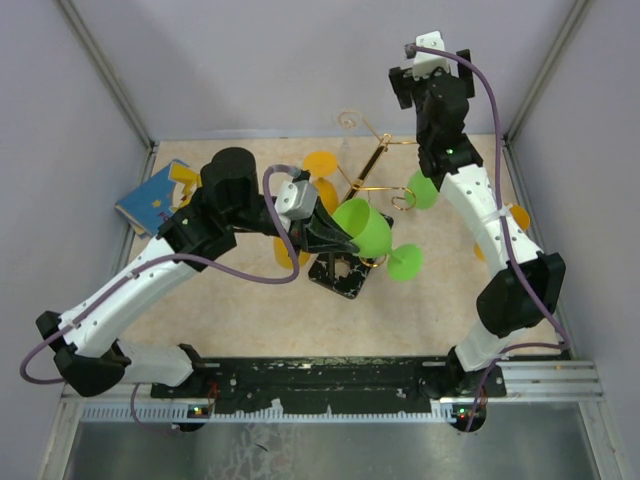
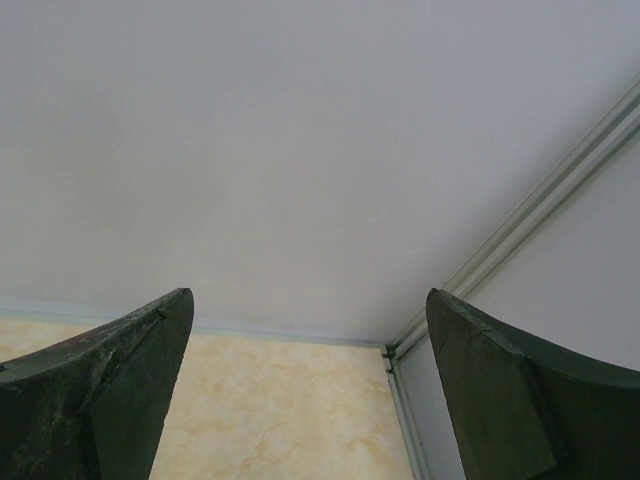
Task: Place the wine glass upside down on the wine glass rack
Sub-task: Pick up the wine glass at the center of the board.
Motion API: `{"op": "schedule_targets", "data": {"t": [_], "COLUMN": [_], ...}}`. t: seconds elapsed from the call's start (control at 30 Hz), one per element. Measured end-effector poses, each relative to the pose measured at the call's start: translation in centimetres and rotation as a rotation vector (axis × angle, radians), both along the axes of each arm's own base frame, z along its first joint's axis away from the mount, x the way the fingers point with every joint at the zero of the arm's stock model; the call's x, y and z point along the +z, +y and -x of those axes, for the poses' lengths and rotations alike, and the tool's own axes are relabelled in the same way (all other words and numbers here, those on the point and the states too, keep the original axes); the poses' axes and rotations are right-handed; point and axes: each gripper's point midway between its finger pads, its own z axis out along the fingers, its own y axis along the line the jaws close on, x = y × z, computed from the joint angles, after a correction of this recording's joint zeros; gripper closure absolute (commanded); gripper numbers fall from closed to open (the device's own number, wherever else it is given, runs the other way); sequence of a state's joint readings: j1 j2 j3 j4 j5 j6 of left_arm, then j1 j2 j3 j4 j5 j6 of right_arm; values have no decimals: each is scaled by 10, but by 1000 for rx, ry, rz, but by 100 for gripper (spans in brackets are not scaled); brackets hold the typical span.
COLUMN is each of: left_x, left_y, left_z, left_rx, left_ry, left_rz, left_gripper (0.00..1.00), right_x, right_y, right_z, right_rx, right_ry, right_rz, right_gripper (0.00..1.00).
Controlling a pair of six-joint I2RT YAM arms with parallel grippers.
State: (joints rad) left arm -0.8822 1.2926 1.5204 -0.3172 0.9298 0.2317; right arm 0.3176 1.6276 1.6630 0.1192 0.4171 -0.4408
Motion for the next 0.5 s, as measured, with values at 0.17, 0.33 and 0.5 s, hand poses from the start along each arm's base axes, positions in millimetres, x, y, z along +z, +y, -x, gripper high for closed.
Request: {"op": "schedule_targets", "data": {"t": [0.17,0.33,0.5], "left_x": [5,-7,-4], "left_y": [-7,-13,-12], "left_z": [-7,-35,-73], "left_rx": [-5,89,222], "left_ry": [-70,-137,-229], "left_rz": [82,117,180], "left_gripper": [100,100,100], "right_x": [0,-2,-1], "right_y": [0,-5,-19], "right_z": [0,1,5], "right_rx": [-1,-25,-92], "right_ry": [0,10,22], "right_rz": [0,-19,-58], "right_gripper": [1,1,1]}}
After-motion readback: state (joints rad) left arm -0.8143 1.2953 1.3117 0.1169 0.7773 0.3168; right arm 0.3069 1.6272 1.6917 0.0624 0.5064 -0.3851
